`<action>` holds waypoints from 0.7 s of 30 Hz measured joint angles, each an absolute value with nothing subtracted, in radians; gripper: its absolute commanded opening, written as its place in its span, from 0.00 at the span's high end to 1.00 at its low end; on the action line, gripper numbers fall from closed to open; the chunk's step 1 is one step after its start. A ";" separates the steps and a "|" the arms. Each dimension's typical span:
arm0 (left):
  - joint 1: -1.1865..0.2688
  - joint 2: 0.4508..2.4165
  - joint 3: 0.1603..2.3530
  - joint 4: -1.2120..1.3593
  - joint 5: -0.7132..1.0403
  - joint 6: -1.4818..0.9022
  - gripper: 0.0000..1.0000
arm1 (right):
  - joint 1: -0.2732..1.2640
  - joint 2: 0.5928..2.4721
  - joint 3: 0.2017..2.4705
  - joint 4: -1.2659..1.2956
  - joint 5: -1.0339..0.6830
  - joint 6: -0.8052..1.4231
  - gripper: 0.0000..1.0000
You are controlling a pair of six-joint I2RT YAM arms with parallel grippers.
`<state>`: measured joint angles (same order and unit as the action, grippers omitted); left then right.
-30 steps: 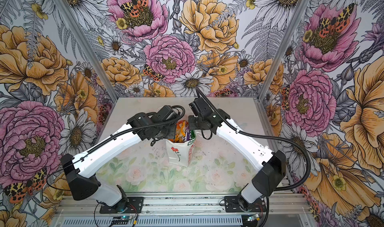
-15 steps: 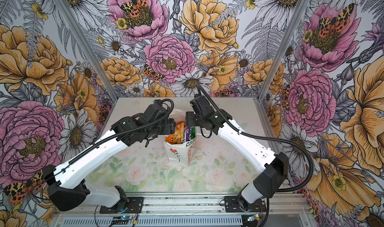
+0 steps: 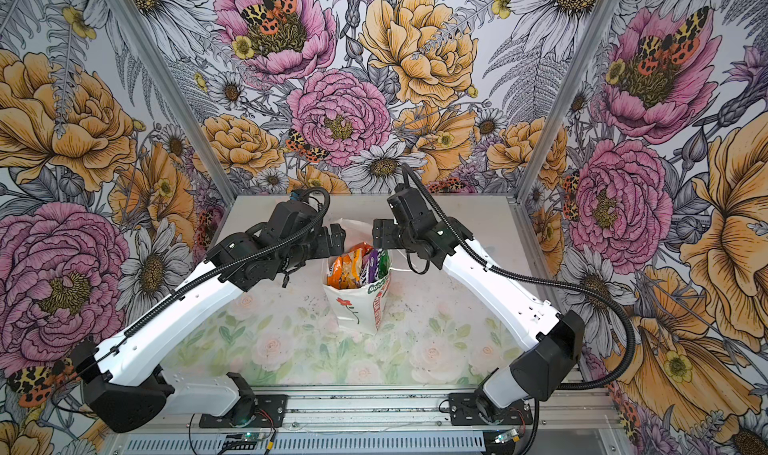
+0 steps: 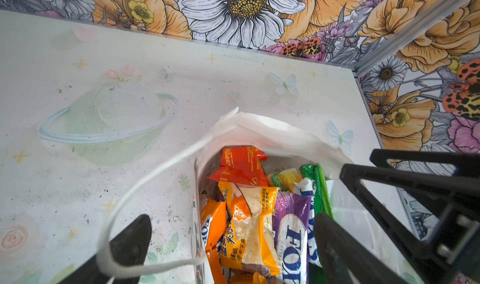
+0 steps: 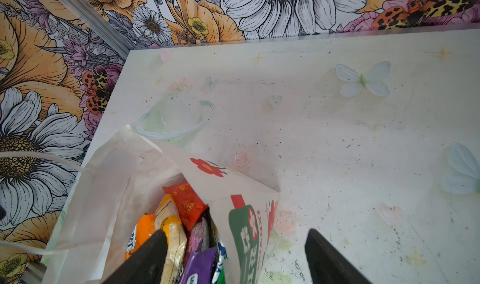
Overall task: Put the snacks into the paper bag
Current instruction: 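Open both grippers and withdraw them away from the paper bag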
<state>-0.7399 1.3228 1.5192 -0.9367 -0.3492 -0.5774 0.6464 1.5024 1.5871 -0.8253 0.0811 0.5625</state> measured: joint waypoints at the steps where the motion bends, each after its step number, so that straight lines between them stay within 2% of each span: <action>1: -0.730 1.313 1.516 -0.937 -0.350 -0.576 0.01 | 0.646 1.502 1.592 -0.825 0.081 0.559 0.16; 13: -0.612 1.184 1.464 -0.929 -0.354 -0.566 0.01 | 0.634 1.459 1.605 -0.825 0.084 0.536 0.16; 21: -0.575 1.038 1.350 -0.826 -0.439 -0.505 0.01 | 0.563 1.376 1.580 -0.825 0.104 0.527 0.16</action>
